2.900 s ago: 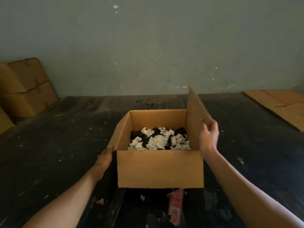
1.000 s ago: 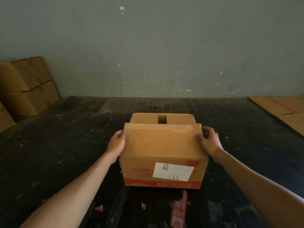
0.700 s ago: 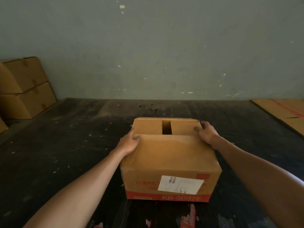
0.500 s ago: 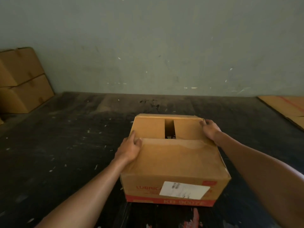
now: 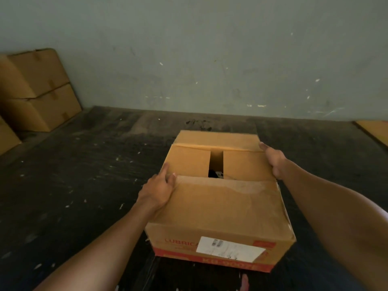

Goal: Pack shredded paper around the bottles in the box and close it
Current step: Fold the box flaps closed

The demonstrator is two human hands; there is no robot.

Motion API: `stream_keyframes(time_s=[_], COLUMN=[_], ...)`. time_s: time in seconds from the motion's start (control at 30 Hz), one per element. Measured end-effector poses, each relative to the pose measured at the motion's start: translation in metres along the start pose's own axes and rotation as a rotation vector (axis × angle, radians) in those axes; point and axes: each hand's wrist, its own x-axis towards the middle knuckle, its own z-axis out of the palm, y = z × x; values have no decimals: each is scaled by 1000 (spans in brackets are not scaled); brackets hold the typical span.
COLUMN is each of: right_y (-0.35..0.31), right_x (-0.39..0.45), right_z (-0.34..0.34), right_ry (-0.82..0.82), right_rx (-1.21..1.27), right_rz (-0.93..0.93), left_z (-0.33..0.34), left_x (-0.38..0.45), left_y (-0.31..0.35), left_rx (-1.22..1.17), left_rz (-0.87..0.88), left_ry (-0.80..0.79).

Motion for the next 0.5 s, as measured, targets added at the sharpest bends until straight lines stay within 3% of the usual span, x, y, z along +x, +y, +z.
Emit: stream_keyframes(time_s=[0.13, 0.27, 0.37, 0.5], right_y=[1, -9, -15, 18], right_x=[-4, -26, -51, -78], right_z=[-5, -4, 2, -5], right_ry=[-18, -10, 68, 115], right_rx=[146, 184, 102, -92], right_rz=[-64, -325, -481, -499], left_z=[0, -2, -4, -7], left_x=[-3, -8, -10, -15], left_y=[3, 7, 9, 10], left_rx=[19, -10, -62, -172], left_rz=[-28, -55, -113, -124], left_ry=[4, 4, 16, 27])
